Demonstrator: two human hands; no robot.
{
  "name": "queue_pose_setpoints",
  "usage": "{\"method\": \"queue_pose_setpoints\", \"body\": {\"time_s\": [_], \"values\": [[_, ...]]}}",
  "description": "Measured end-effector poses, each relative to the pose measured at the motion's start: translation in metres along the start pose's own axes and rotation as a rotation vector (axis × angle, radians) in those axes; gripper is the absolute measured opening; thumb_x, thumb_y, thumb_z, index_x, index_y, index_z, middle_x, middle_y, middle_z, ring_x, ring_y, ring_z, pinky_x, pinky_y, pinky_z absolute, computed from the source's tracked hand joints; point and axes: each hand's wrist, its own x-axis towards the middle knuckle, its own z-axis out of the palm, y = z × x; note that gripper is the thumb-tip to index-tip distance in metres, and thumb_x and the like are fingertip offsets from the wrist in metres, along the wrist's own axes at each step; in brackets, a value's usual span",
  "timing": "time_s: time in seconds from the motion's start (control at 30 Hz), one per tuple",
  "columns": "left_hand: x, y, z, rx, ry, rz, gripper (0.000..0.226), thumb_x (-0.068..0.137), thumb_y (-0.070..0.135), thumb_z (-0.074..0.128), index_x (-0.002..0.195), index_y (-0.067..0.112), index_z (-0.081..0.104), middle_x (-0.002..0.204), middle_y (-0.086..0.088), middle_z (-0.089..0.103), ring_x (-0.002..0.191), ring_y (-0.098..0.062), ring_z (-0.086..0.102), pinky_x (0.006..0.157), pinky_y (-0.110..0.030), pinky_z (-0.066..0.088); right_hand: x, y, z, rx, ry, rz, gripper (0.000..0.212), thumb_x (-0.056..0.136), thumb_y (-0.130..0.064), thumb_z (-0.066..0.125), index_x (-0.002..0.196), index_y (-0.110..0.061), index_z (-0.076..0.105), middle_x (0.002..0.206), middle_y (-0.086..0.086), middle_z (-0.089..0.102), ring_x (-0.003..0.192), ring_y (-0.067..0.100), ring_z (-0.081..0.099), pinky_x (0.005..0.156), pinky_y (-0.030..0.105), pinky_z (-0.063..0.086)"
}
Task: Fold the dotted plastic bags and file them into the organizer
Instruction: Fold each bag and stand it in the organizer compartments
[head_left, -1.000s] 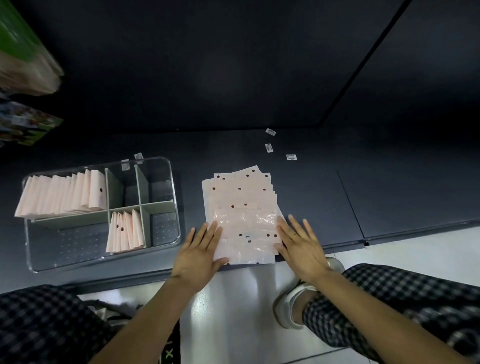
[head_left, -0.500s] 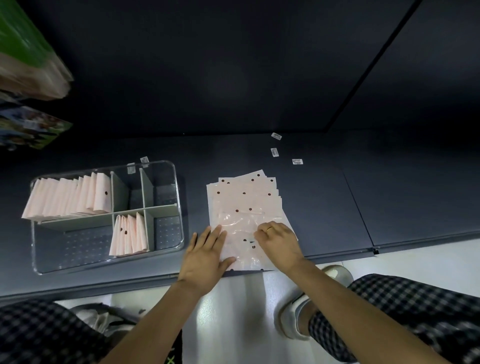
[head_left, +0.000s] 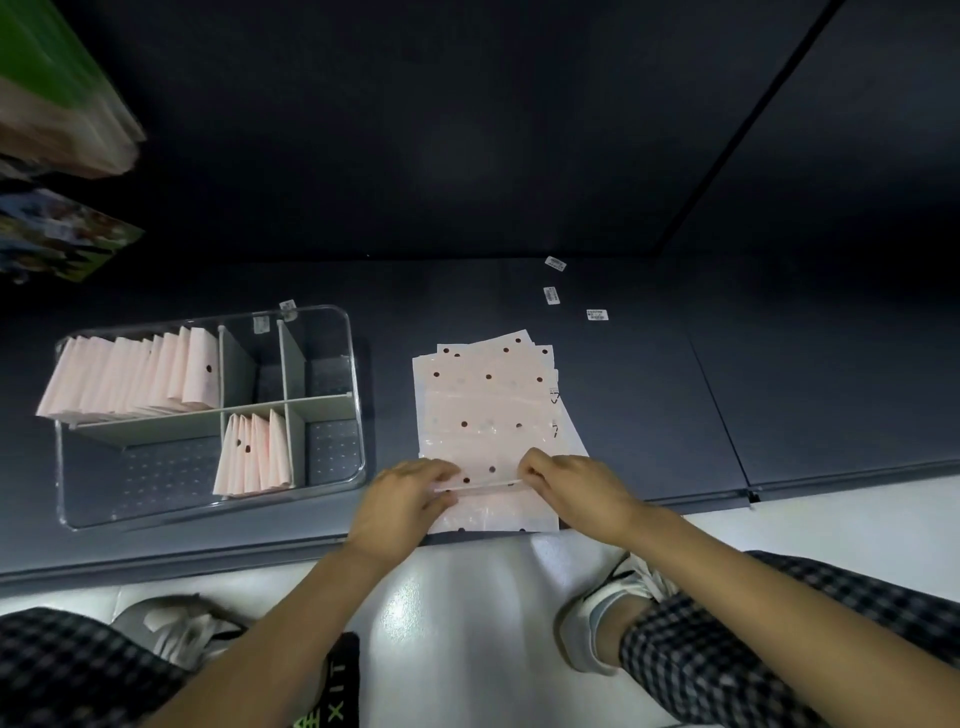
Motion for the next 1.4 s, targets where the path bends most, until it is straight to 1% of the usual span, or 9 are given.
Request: {"method": "queue_pose_setpoints", "body": {"time_s": [0.17,0.37,0.47,0.6,0.73,0.87,0.97,1.17,1.4], "values": [[-0.008,0.002,0.004,-0.171,0.066,-0.191,0.018,0.091,0.024,0.061,0.087,0.008,0.068,0.074,-0.006,0.063,0.07,-0.023,0.055,0.065,-0.033,0.046,0.011,-0.008,-0.007,0.173,0.038,0.088,0.009,0.099,-0.022,0.037,0.101,-0.019,0.046,0.082,0.003,0.061,0.079,0.024,0.053,0.071,0.036,0.045],[-0.005,0.009,0.012,-0.296,0.08,-0.376,0.031,0.091,0.017,0.06,0.065,0.001,0.052,0.066,-0.004,0.046,0.083,-0.026,0.046,0.066,-0.032,0.032,0.033,-0.01,-0.009,0.174,0.212,0.089,0.024,0.094,-0.036,0.052,0.106,-0.02,0.064,0.104,-0.006,0.064,0.106,0.014,0.047,0.092,0.024,0.032],[-0.003,0.008,0.014,-0.337,0.098,-0.411,0.029,0.09,0.016,0.06,0.071,-0.006,0.056,0.07,-0.012,0.05,0.083,-0.029,0.048,0.068,-0.033,0.035,0.043,-0.01,-0.004,0.148,0.188,0.122,0.022,0.096,-0.033,0.049,0.102,-0.021,0.067,0.104,-0.005,0.063,0.105,0.015,0.046,0.088,0.022,0.027],[-0.006,0.016,0.014,-0.393,0.195,-0.419,0.009,0.09,0.013,0.061,0.094,0.009,0.054,0.086,-0.004,0.053,0.085,-0.025,0.051,0.074,-0.035,0.045,0.051,-0.012,0.0,0.14,0.148,0.169,0.023,0.097,-0.03,0.047,0.104,-0.02,0.066,0.106,-0.002,0.061,0.105,0.017,0.046,0.088,0.024,0.03],[-0.021,0.021,0.025,-0.002,0.321,-0.119,0.042,0.081,0.01,0.069,0.12,0.008,0.054,0.114,-0.009,0.054,0.098,-0.029,0.054,0.083,-0.042,0.05,0.058,-0.012,0.0,0.118,0.093,0.188,0.022,0.098,-0.028,0.045,0.104,-0.019,0.064,0.106,0.0,0.059,0.106,0.019,0.046,0.092,0.029,0.035],[-0.027,0.026,0.045,0.292,0.152,0.146,0.06,0.085,0.034,0.062,0.135,0.005,0.049,0.143,-0.014,0.045,0.132,-0.034,0.042,0.113,-0.046,0.027,0.063,-0.012,-0.001,0.108,0.046,0.199,0.021,0.098,-0.028,0.044,0.103,-0.02,0.063,0.107,0.0,0.058,0.107,0.02,0.045,0.092,0.031,0.034],[-0.026,0.027,0.052,0.436,0.04,0.135,0.072,0.086,0.053,0.047,0.14,0.006,0.043,0.147,-0.013,0.038,0.135,-0.03,0.037,0.11,-0.047,0.033,0.066,-0.012,-0.002,0.116,0.027,0.214,0.021,0.097,-0.03,0.045,0.102,-0.02,0.063,0.107,0.0,0.058,0.107,0.02,0.045,0.091,0.032,0.033],[-0.022,0.023,0.055,0.498,-0.001,0.107,0.074,0.081,0.066,0.049,0.14,0.02,0.044,0.145,-0.018,0.039,0.134,-0.032,0.038,0.105,-0.048,0.039,0.072,-0.015,-0.007,0.109,-0.004,0.247,0.021,0.096,-0.031,0.047,0.099,-0.017,0.063,0.109,0.001,0.059,0.107,0.022,0.046,0.09,0.034,0.035],[-0.019,0.02,0.058,0.53,-0.05,0.112,0.077,0.087,0.071,0.031,0.149,0.034,0.004,0.155,-0.022,-0.001,0.143,-0.036,-0.004,0.115,-0.05,0.0,0.068,-0.031,-0.007,0.061,0.022,0.119,0.03,0.089,-0.024,0.061,0.117,-0.016,0.053,0.121,0.003,0.052,0.114,0.021,0.046,0.095,0.031,0.036]]}}
